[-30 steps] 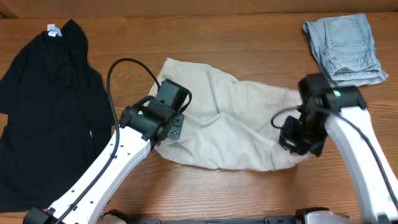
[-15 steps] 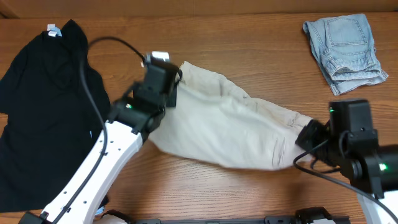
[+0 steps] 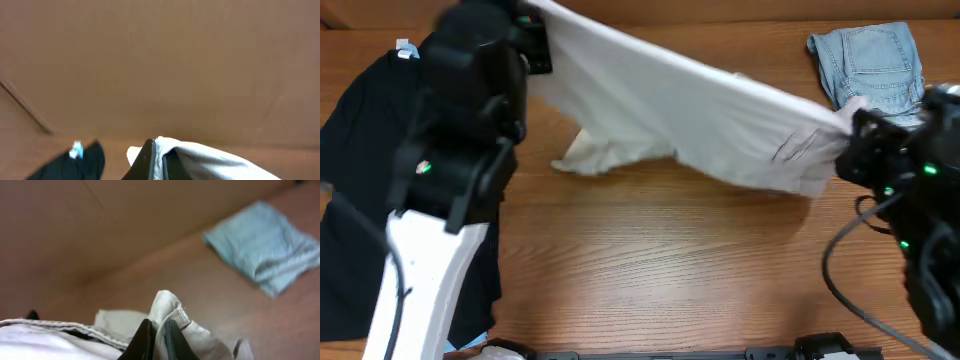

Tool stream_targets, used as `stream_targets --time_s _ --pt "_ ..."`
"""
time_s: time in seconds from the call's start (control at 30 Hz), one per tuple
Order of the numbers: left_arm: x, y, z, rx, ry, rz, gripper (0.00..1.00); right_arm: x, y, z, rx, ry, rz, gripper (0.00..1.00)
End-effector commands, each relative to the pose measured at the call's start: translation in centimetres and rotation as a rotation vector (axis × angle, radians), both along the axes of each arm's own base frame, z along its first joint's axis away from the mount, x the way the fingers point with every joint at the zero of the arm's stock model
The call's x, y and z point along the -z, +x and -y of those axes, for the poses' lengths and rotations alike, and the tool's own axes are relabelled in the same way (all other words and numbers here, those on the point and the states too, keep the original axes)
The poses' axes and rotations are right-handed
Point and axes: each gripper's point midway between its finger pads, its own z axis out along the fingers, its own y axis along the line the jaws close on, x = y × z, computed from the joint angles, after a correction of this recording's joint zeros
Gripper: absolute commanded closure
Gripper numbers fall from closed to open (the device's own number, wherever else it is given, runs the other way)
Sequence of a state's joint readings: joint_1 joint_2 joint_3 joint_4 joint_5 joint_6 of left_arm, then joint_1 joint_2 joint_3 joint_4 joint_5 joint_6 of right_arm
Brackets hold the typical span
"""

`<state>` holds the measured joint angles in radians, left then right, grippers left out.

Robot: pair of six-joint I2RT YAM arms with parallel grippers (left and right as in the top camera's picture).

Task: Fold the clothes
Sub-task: 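Lift the pants with both grippers and lay them flat forward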

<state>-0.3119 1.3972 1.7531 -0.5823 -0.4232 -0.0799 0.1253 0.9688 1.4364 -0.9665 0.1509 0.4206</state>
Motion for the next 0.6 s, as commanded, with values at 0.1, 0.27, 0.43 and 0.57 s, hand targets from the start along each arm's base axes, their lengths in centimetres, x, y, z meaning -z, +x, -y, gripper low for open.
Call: stream_targets --time_s 0.1,0.27,0.43,0.57 --pt "-11.3 -8.4 -5.2 -0.120 0.026 0.260 0.96 -8.2 -4.4 2.5 0.069 -0.102 0.156 0.96" --pt "-13.5 -13.7 -7.3 -0.160 0.022 0.327 0.96 -9.0 -7.0 2.3 0.045 -0.097 0.132 0.96" --pt "-15.2 -19.0 -8.9 -0.165 -0.004 0.403 0.96 -9.8 -9.6 1.3 -0.027 -0.069 0.124 0.96" --pt "-15.2 -21.5 -9.6 -0.165 -0.009 0.414 0.96 -10.5 -11.4 1.2 -0.043 -0.059 0.126 0.96"
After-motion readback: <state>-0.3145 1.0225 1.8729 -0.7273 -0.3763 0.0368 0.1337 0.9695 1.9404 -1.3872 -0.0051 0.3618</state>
